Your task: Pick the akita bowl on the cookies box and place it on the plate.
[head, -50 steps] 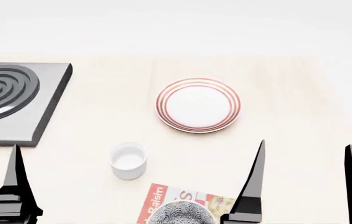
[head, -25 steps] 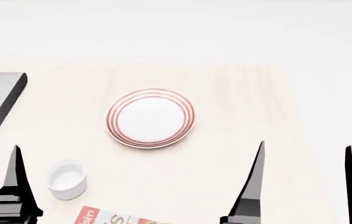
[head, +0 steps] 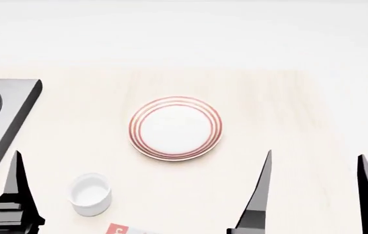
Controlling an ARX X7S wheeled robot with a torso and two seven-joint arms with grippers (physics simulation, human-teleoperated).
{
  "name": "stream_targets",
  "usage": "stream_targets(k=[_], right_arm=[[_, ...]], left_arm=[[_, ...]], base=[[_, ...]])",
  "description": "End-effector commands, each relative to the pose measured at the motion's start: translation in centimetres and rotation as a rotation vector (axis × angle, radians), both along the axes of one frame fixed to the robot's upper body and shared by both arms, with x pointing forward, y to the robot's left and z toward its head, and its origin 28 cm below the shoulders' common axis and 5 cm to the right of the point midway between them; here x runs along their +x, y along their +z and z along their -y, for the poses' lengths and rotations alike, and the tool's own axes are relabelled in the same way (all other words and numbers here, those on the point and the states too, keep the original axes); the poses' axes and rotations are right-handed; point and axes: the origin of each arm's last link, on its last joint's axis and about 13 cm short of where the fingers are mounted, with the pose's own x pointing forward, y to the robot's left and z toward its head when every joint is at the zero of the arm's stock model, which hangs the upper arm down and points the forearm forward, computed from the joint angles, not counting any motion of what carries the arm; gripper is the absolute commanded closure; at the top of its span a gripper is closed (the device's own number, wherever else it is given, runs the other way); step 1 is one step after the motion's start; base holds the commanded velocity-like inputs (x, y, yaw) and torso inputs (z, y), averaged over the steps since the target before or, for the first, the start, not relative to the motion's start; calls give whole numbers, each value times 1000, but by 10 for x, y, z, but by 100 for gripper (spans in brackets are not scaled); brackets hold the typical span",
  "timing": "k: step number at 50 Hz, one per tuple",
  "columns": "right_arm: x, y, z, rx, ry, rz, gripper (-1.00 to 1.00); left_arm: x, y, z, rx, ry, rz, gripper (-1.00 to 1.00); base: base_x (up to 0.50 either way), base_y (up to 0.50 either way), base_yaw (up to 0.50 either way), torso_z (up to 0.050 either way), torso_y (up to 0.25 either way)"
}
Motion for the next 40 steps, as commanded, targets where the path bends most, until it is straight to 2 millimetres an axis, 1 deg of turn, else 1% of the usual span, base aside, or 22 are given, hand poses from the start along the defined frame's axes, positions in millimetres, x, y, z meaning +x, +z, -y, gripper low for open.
stream_targets(k=[1,5,6,9,12,22,23,24,26,40], right_arm=[[-1,-1,0,-16,-6,21,-100],[0,0,0,5,-13,25,-100],[0,0,0,27,15,13,-100],[0,0,-1,-11,-18,14,-100],[0,-2,-2,-10,9,7,-100],[1,-1,-1,14,37,-14,-100],[2,-2,-1,-12,-23,-6,-100],[3,-2,-1,-17,-40,-9,-100],[3,-3,-2,-16,-27,-18,-100],[0,-1,-1,0,2,0,-100]], left_arm=[[0,0,0,1,3,-1,-100],[0,0,-1,0,4,-1,-100],[0,0,-1,1,6,-3,-100],[0,-1,-1,2,6,-6,-100],[0,-1,-1,0,8,-6,-100],[0,-2,-1,-9,12,2,-100],[0,-1,-1,-12,9,5,-100],[0,-1,-2,-14,11,13,-100],[-2,0,-3,-20,2,60,-100],[-1,1,-3,-26,-1,56,-100]], base=[[63,500,0,0,0],[86,500,0,0,0],[0,0,0,0,0],[0,0,0,0,0],[7,0,0,0,0],[488,0,0,0,0],[0,0,0,0,0],[0,0,0,0,0],[0,0,0,0,0],[0,0,0,50,0]])
